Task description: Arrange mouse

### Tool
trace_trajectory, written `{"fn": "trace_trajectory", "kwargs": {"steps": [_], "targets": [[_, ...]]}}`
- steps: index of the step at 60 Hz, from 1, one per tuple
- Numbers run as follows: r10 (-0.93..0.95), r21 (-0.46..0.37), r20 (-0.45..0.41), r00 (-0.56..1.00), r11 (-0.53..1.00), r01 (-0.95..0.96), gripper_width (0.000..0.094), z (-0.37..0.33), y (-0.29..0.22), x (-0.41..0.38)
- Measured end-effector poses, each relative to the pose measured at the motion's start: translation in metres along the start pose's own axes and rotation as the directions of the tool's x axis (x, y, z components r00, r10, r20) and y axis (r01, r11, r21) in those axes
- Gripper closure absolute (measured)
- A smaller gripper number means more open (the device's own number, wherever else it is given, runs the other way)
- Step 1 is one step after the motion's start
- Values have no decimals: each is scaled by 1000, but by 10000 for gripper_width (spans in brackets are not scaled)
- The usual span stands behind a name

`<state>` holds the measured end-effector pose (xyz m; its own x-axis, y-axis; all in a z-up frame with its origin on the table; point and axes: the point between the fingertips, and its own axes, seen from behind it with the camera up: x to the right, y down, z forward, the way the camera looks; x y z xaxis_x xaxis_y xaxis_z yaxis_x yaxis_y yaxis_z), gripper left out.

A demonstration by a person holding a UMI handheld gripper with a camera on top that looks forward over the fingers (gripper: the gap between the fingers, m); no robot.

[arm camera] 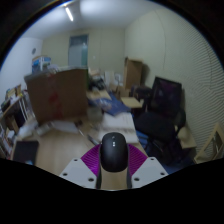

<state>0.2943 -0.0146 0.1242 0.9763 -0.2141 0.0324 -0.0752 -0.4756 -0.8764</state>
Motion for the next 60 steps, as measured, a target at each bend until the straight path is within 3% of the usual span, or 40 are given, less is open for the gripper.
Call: {"fn": "trace_trajectory", "kwargs": {"steps": [7,14,20,25,32,40,47,52,54,59,60], "targets": [[-9,159,46,999,987,2,597,-38,-88,-104],[-18,193,111,994,981,-4,598,-52,-102,-236],[-59,132,195,979,991,33,598,-35,-44,-347],[-92,32,240,966,996,87,596,-24,18,-405],[-82,-72,270,959,992,105,598,-13,87,-449],[-103,-126,266,958,982,140,584,-1,129,-468],[-127,-109,263,956,981,160,499,2,133,-470],[-141,-162,287,947,968,193,436,0,138,-470],[-122,-204,291,949,961,187,362,-4,141,-468],[-91,-275,298,950,945,176,47,-22,139,-461],[-82,-275,305,949,946,170,87,-26,136,-461]]}}
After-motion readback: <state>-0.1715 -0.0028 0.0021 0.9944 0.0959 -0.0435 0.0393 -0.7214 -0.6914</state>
